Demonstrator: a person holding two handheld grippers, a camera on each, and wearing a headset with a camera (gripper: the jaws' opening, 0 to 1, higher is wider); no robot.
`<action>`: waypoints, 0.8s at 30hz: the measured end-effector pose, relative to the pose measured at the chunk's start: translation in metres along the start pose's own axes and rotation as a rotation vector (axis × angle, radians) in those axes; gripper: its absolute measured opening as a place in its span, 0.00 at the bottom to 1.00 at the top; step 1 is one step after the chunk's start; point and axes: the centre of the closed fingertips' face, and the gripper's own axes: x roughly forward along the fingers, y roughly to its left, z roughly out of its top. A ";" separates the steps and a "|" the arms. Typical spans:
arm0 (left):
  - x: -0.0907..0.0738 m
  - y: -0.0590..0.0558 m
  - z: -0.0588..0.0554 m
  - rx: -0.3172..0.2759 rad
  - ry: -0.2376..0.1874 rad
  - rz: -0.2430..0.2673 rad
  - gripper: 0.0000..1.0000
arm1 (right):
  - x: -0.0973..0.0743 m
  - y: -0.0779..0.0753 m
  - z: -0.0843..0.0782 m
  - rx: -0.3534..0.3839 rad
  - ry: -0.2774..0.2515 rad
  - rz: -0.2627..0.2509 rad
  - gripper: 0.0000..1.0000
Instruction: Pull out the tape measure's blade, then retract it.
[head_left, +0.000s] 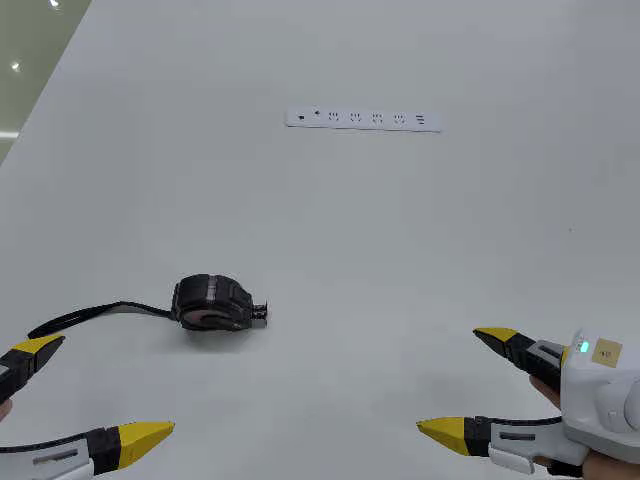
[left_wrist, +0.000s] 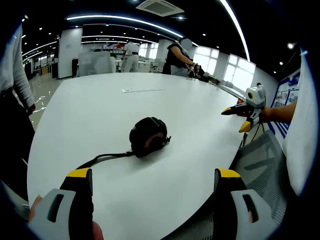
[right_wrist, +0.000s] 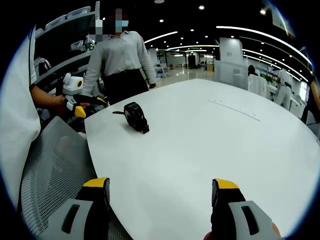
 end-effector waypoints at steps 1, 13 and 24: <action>0.000 0.000 0.000 0.000 0.000 0.000 0.99 | 0.000 0.000 0.000 0.000 0.000 -0.002 0.84; 0.002 -0.003 -0.001 0.000 0.004 -0.012 0.99 | 0.000 0.000 -0.001 0.004 0.000 -0.004 0.85; 0.003 0.001 -0.002 0.002 0.012 -0.007 0.99 | 0.002 -0.004 0.002 0.012 -0.009 -0.012 0.87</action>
